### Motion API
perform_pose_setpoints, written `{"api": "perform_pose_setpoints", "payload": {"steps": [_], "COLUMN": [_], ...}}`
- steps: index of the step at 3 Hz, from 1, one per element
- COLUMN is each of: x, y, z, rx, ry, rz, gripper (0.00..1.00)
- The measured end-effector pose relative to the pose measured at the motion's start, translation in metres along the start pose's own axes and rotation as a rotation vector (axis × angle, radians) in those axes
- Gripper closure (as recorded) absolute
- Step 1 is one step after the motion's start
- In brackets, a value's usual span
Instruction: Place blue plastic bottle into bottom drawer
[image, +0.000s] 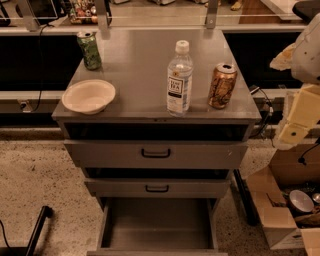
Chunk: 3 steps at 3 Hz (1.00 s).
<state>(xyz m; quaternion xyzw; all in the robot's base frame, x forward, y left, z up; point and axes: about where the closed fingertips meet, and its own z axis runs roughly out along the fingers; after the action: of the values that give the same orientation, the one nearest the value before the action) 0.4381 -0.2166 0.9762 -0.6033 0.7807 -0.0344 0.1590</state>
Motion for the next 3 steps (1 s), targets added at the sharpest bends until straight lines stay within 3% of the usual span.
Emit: {"api": "perform_pose_setpoints", "payload": {"steps": [1,2,3], "x": [0.000,-0.015,-0.059], "y": [0.000,-0.011,-0.039], "z": [0.000,0.011,0.028], "rx": [0.000,-0.001,-0.011], "ry": [0.000,-0.082,-0.261], "rz": [0.000,0.004,-0.022], "gripper": [0.00,0.00,0.00]}}
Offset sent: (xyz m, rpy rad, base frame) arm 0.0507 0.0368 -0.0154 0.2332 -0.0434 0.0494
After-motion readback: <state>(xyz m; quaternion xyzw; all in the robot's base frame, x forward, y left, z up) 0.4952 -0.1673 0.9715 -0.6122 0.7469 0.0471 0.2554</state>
